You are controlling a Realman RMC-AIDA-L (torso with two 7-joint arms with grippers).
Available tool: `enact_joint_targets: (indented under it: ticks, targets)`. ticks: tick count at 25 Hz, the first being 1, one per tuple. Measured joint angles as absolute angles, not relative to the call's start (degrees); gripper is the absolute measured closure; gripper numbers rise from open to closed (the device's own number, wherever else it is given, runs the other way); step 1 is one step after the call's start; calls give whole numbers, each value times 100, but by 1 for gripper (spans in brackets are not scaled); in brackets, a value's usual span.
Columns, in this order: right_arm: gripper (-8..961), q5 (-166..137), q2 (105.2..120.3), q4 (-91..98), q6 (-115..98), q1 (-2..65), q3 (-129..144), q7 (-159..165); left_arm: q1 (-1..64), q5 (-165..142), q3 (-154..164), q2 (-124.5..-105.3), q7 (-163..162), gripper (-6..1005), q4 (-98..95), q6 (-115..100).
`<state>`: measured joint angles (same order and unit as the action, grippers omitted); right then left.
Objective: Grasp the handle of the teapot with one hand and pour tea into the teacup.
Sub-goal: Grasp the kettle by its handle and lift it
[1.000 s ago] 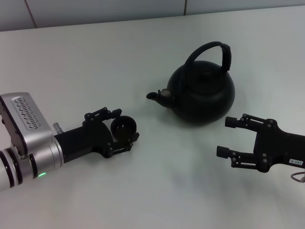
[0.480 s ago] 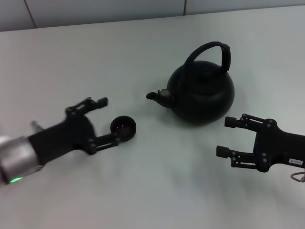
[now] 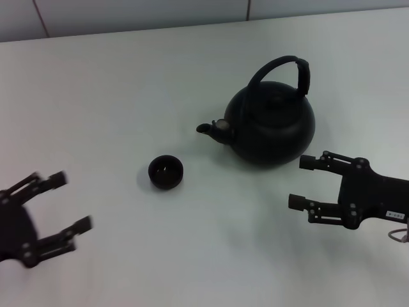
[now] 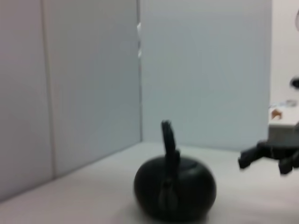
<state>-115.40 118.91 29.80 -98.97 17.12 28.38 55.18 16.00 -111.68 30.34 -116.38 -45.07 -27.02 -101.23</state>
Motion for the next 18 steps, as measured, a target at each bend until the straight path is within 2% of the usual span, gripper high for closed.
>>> enact_joint_targets:
  ticks: [5, 18]
  targets:
    - [143, -11540, 11891, 2970, -9903, 1748, 2839, 5508, 1478, -11164, 3016, -11438, -4568, 139, -2696, -10091]
    - [142, -11266, 11900, 2825, -9855, 1705, 2773, 5216, 1357, -11478, 3038, -11487, -4424, 139, -2917, -9619]
